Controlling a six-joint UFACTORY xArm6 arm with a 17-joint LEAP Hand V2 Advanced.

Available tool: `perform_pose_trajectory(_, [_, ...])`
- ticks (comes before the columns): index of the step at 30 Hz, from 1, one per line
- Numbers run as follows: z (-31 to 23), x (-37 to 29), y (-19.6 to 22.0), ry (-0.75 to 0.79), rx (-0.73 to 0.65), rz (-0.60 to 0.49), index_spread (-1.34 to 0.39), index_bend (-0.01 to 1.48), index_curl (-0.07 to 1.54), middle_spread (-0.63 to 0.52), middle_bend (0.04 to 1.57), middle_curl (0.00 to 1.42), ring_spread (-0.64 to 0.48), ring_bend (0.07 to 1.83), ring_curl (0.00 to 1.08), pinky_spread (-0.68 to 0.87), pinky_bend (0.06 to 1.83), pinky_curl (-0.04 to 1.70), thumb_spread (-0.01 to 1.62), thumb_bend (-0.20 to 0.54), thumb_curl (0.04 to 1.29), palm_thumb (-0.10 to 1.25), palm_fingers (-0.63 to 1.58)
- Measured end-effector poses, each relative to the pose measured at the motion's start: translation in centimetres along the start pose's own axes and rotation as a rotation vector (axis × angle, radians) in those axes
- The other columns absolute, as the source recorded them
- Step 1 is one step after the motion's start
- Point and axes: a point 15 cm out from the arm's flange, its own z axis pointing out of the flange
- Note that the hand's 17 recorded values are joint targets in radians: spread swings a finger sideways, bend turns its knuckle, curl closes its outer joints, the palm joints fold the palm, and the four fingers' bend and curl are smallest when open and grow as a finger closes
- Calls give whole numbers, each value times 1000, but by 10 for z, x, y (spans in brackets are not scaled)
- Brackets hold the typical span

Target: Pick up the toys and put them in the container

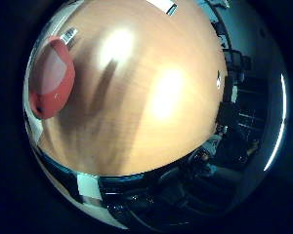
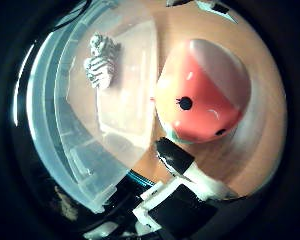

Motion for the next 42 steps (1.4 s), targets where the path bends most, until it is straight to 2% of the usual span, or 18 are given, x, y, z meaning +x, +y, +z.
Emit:
perform_pose_trajectory(7, [46,-15,24,-32,-58,-3,-378,162,267,-11,201,336,177,308,254,428,398,282,1051,-23,300,592,177])
perform_pose_trajectory(14, [68,-17,24,-41,-85,4,-377,163,268,-32,202,338,159,330,253,435,385,281,1063,-21,306,630,219])
perform_pose_trajectory(16, [69,-16,21,-38,-75,4,-355,167,271,-73,234,349,100,390,263,419,380,275,1067,-22,307,635,344])
perform_pose_trajectory(17, [69,-16,19,-37,-66,5,-352,156,266,-117,268,359,30,448,270,405,384,268,1069,-20,309,640,440])
perform_pose_trajectory(18, [68,-16,17,-37,-57,7,-345,157,265,-170,334,384,-76,546,295,344,383,259,1071,-17,312,649,581])
perform_pose_trajectory(19, [66,-15,14,-37,-44,9,-349,174,275,-205,412,418,-138,632,326,265,400,261,1071,-18,313,655,737])
perform_pose_trajectory(20, [64,-15,10,-37,-24,12,-360,157,267,-247,463,445,-206,711,346,122,479,267,1069,-18,317,667,880])
perform_pose_trajectory(22, [56,-14,4,-34,7,12,-403,223,321,-305,570,528,-279,857,434,-151,618,325,1072,-17,322,689,1100])
perform_pose_trajectory(23, [52,-14,3,-32,17,12,-428,261,356,-328,615,569,-299,904,471,-238,705,365,1070,-17,326,699,1130])
perform_pose_trajectory(25, [45,-12,0,-28,45,15,-477,407,454,-370,730,670,-326,1031,545,-310,877,453,1070,-18,333,712,1150])
perform_pose_trajectory(30, [25,-2,-5,-17,105,32,-524,729,737,-418,931,914,-319,1260,702,-309,1172,661,1056,-17,354,756,1019])
perform_pose_trajectory(34, [-2,11,-4,-2,162,59,-483,913,907,-386,1084,1028,-302,1304,769,-273,1247,771,1056,9,393,892,1036])
perform_pose_trajectory(37, [-19,19,2,5,185,82,-432,967,975,-347,1148,1058,-290,1318,805,-241,1263,838,1055,33,438,1026,1038])
perform_pose_trajectory(42, [-36,17,41,-17,94,99,-372,992,1032,-284,1198,1069,-279,1344,852,-219,1255,939,1039,-3,512,1100,1014])
